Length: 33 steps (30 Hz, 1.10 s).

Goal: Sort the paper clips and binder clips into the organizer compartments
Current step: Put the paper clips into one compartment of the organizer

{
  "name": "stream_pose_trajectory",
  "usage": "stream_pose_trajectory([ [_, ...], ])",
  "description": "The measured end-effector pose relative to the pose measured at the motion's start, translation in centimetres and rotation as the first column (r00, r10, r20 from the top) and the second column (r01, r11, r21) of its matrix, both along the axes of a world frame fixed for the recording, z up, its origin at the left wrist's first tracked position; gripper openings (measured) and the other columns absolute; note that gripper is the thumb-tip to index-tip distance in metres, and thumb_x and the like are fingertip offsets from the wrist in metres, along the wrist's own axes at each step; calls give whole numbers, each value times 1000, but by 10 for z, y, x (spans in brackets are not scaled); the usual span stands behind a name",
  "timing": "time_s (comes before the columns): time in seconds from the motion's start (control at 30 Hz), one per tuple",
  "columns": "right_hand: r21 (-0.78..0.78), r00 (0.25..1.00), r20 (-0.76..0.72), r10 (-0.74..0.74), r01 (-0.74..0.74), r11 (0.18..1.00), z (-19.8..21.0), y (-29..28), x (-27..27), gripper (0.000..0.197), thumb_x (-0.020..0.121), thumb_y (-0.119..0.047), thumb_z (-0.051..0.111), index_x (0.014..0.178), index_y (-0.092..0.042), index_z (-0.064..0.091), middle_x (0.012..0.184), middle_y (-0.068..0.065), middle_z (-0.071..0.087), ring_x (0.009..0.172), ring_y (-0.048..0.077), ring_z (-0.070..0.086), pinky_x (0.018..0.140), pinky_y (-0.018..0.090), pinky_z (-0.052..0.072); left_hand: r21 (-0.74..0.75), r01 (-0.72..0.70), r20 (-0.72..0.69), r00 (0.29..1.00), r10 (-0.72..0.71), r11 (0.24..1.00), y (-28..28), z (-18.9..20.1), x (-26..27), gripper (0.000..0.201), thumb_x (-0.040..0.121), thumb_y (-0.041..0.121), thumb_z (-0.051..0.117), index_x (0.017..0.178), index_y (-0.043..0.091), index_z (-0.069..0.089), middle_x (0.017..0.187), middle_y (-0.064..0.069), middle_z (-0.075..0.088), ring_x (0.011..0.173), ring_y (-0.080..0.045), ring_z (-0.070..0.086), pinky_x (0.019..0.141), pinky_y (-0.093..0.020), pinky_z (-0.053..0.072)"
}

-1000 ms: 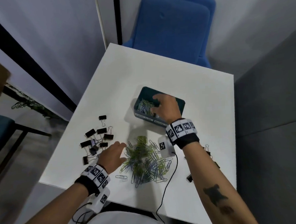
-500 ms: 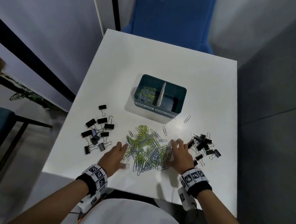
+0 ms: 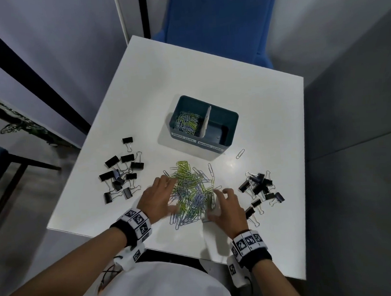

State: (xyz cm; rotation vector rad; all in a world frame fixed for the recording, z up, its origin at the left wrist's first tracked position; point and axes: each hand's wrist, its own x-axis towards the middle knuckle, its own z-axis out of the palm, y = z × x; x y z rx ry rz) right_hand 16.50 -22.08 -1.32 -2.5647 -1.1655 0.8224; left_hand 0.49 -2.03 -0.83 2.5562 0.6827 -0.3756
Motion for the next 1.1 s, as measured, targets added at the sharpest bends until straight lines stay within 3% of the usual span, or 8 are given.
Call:
stream_pose_trajectory([
  [0.07,-59,998,25,50,-49,997,-4,-10,-2,88,66,-40,82,137,-32,31,135,3,34,117,23,40,62,31,51,41,50,-110,993,-45,998,-6,-7,-8,120,59,68,73,149,18,11,148,-10,22,125,-27,35,87,-40,48],
  [0.17,-65,999,44,27,-24,998,-11,-3,-4,91,64,-40,84,137,-31,31,135,4,34,117,24,40,63,32,54,48,86,-217,973,-74,995,-18,-14,-7,132,59,71,71,151,21,-9,158,-10,-3,137,-30,20,104,-45,37],
  [0.37,-8,986,150,-73,75,997,-7,37,12,75,75,-43,77,136,-19,40,136,13,44,119,30,44,88,39,51,81,35,-117,993,-26,996,-19,-8,21,97,78,54,67,149,14,16,154,-16,17,135,-33,27,100,-46,40],
  [0.53,66,978,96,-184,178,982,-1,54,74,74,87,-47,61,146,-13,32,152,13,30,138,29,33,109,48,38,76,-1,-7,1000,1,997,-3,-6,29,90,78,64,59,144,15,24,148,-12,26,129,-29,32,95,-44,42],
  [0.67,-59,975,14,-221,221,973,-7,67,123,87,87,-51,61,152,-12,18,161,12,12,147,29,15,116,49,26,47,-14,-108,994,19,999,11,-12,36,101,76,68,59,149,17,12,156,-12,10,138,-31,21,107,-49,31],
  [0.8,-176,996,-22,-89,83,981,-6,76,119,92,84,-63,57,153,-16,18,162,7,6,148,28,12,117,50,24,-3,-28,-200,979,27,1000,21,-18,45,112,72,68,65,152,24,-2,160,-5,-8,145,-30,5,112,-52,20],
  [0.97,24,997,-72,20,-18,1000,-4,74,57,85,76,-51,73,145,-17,35,158,5,23,141,26,28,112,42,29,4,38,-134,990,-37,999,21,-16,59,98,75,52,72,150,26,14,159,-6,11,140,-31,18,108,-50,32],
  [1.1,126,993,-9,119,-117,985,-13,71,23,58,72,-24,81,123,-10,55,134,10,49,120,30,45,99,45,46,57,52,-18,999,-51,997,14,-14,64,66,80,33,73,137,19,43,138,-9,40,122,-29,39,84,-42,48],
])
